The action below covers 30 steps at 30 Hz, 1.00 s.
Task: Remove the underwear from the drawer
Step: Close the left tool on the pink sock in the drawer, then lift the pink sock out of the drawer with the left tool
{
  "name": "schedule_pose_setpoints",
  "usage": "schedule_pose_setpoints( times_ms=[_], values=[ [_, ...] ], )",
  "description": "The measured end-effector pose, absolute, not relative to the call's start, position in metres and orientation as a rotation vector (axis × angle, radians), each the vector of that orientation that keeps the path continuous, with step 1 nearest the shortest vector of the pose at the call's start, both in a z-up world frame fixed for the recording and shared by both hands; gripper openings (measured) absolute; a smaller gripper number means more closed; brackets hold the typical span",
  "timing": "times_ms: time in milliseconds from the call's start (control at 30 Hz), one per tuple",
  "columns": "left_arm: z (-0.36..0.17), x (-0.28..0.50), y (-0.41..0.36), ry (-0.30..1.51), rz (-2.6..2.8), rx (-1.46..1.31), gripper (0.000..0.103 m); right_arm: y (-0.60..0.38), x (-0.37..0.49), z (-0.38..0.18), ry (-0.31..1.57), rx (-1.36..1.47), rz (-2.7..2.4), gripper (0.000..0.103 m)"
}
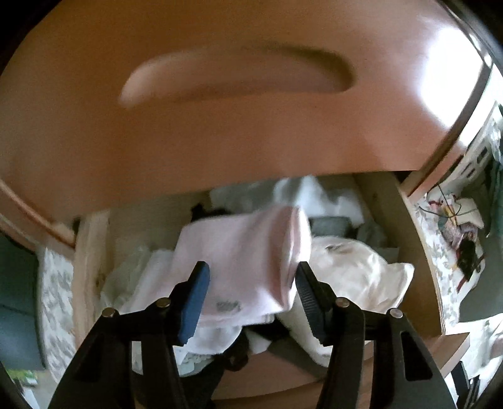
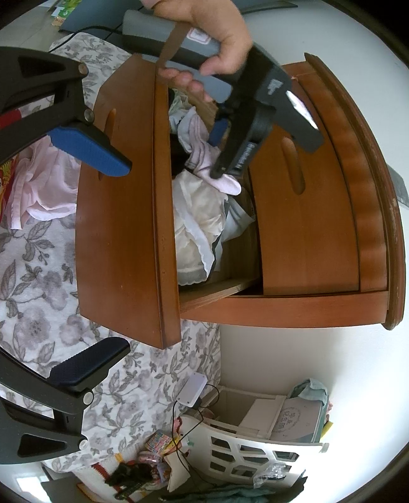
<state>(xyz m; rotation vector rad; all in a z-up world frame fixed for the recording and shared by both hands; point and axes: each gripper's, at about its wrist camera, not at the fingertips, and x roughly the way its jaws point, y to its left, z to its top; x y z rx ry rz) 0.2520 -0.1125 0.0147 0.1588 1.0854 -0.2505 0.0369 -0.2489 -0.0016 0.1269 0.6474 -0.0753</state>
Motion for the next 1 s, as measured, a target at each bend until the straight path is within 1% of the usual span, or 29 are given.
schedule_pose_setpoints(
  times_ms=[200,233,300,367,400,433,467,600,700,1000],
  values=[
    [0.022,0.25,-0.144,1.036,-0.265,0.277,0.058,-0.249,0.037,-0.001,0.65,0.127,-0.075,0.103],
    [0.021,0.25,-0.148,1.043,-0.272,0.277,0.056,-0.249,0.037,-0.001,0.65,0.127,-0.075,0.103],
    [0.015,0.253,-0.152,1.058,-0.278,0.273,0.047,-0.249,0.037,-0.001,0.65,0.126,-0.075,0.103],
    [0.011,0.253,-0.151,1.074,-0.273,0.262,0.032,-0.249,0.037,-0.001,0.65,0.127,-0.075,0.103],
    [0.009,0.252,-0.151,1.078,-0.27,0.251,0.028,-0.249,0.037,-0.002,0.65,0.127,-0.075,0.103],
    [0.007,0.252,-0.148,1.082,-0.267,0.234,0.02,-0.249,0.037,-0.002,0.651,0.127,-0.075,0.103],
    [0.007,0.253,-0.143,1.082,-0.269,0.208,0.017,-0.249,0.037,-0.002,0.651,0.128,-0.075,0.103],
    [0.011,0.25,-0.125,1.048,-0.278,0.109,0.014,-0.249,0.038,-0.002,0.652,0.129,-0.073,0.103],
    [0.024,0.243,-0.106,1.009,-0.285,0.051,0.013,-0.249,0.038,-0.002,0.652,0.128,-0.074,0.103],
    [0.045,0.207,-0.066,0.897,-0.319,-0.085,0.012,-0.249,0.039,-0.003,0.653,0.128,-0.081,0.103]
  ],
)
